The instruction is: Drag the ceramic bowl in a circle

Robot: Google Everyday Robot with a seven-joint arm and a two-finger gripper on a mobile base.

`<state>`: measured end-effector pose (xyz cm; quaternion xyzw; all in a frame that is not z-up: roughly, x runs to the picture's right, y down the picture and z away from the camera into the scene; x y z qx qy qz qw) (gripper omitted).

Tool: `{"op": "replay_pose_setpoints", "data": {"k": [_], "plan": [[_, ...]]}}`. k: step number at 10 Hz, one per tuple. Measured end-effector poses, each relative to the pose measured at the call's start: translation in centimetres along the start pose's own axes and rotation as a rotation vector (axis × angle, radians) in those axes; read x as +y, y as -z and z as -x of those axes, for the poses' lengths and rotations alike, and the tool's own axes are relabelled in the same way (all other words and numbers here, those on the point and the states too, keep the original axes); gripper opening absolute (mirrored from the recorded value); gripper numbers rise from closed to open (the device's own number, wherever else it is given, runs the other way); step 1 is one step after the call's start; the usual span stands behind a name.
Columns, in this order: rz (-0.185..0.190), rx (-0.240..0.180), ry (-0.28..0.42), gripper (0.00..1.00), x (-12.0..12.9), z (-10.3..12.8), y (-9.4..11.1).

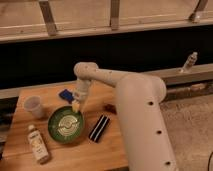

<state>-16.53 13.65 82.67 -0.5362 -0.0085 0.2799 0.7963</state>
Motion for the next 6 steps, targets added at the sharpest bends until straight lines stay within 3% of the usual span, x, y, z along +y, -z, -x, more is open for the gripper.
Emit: {"op": "replay_pose_setpoints", "data": {"k": [3,6], "plan": [[0.002,-0.027,-0.076,0.0,1.8,-3.5,-0.5],[-0.034,-0.043,-0.15,0.0,-0.9,-5.4,0.8]]}}
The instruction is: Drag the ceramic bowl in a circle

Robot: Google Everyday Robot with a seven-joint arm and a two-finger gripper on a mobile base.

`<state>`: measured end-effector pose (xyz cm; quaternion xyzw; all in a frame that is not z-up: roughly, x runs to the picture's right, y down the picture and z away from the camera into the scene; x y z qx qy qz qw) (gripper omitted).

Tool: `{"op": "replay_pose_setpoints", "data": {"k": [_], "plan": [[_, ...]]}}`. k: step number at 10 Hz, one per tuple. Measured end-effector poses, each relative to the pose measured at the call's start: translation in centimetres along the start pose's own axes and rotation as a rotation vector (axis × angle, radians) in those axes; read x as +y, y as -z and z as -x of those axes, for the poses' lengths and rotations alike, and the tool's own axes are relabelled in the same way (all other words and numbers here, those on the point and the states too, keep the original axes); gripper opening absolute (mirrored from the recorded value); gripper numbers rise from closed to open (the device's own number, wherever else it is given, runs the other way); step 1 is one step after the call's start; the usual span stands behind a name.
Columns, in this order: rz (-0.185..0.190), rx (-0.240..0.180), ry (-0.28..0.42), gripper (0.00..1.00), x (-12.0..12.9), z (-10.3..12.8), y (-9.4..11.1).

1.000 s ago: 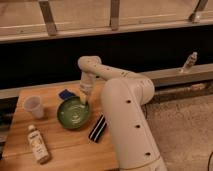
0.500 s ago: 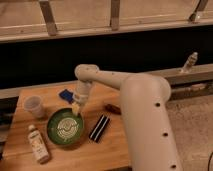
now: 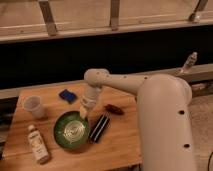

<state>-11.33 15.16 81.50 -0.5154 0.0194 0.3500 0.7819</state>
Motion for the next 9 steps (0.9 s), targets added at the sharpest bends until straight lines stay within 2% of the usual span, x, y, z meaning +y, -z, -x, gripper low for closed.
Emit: {"op": "replay_pose_setpoints", "data": {"k": [2,3,4,6,8,9], "plan": [[-0.022,-0.006,-0.013,0.0,-3.3,1.1,1.2],[-0.027,-0.011,-0.003,0.0,-4.9,2.4,1.9],[-0.028,-0.014,0.014,0.0,-5.4,3.4,2.1],[-0.034,-0.022,0.092,0.0,-5.0,6.5,2.5],[-0.04,-0.033,0.162,0.0,-3.2,7.8,2.8],[-0.037,-0.037,0.205,0.0,-1.4,8.1,2.6]]}}
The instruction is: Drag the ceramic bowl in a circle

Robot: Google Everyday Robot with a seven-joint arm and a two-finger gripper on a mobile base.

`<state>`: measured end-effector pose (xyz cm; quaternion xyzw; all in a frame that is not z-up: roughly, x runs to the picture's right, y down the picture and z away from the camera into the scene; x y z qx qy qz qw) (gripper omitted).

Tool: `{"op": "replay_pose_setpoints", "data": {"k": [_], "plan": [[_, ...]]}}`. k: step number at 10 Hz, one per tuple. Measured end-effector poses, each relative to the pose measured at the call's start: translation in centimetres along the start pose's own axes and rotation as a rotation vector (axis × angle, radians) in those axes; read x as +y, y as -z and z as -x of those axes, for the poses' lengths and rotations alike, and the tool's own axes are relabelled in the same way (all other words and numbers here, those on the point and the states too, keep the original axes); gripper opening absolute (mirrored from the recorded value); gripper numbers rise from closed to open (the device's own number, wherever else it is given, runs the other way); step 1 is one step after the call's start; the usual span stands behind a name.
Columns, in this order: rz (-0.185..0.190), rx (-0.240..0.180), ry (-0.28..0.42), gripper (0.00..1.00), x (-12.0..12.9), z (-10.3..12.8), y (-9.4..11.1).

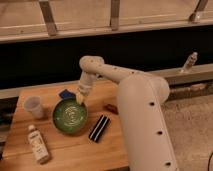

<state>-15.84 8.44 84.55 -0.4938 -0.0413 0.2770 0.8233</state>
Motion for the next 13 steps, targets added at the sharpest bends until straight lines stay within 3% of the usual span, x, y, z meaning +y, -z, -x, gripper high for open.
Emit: {"op": "replay_pose_setpoints", "data": {"k": [2,4,7,10,13], "plan": [[0.014,-0.004,0.066,0.0,3.7,0.7,-1.1],[0.042,0.011,0.103,0.0,8.8,0.8,-3.6],[0.038,0.029,0.039,0.0,11.5,-1.3,-5.5],[0.021,0.039,-0.038,0.0,10.3,-3.3,-5.9],[0.0,0.065,-0.097,0.0,5.0,-4.1,-4.9]]}}
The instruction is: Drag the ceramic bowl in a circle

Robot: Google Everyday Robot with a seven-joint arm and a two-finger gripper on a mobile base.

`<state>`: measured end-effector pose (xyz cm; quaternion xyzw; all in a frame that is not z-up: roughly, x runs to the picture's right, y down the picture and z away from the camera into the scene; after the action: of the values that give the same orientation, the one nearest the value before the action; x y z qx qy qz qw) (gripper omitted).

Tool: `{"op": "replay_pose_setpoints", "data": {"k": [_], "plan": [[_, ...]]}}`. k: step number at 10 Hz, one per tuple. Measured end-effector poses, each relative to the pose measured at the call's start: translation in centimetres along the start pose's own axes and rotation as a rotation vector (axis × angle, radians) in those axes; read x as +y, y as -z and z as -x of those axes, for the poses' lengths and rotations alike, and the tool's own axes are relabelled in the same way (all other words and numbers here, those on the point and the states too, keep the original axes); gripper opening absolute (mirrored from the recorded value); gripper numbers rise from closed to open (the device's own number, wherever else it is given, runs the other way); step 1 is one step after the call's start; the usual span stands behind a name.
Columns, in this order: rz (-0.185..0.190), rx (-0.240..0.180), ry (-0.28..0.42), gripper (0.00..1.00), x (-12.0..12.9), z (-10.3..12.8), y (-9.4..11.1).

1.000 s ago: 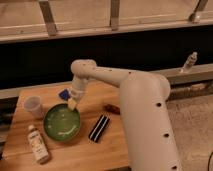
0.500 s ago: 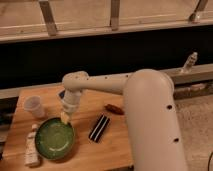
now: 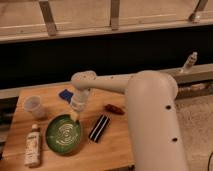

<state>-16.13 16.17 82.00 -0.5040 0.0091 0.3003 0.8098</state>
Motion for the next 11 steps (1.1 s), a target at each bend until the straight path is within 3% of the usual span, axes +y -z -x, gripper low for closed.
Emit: {"op": "replay_pose_setpoints", "data": {"k": [3,5,7,9,11], "plan": [[-0.032,0.028,-0.033,0.0,-7.8,1.2,2.1],[-0.032,0.03,-0.019,0.0,-10.6,3.0,3.0],[-0.022,0.027,0.011,0.0,-11.6,4.0,3.6],[-0.011,0.018,0.041,0.02,-10.9,4.4,3.9],[-0.002,-0.001,0.068,0.2,-8.1,3.6,4.2]]}}
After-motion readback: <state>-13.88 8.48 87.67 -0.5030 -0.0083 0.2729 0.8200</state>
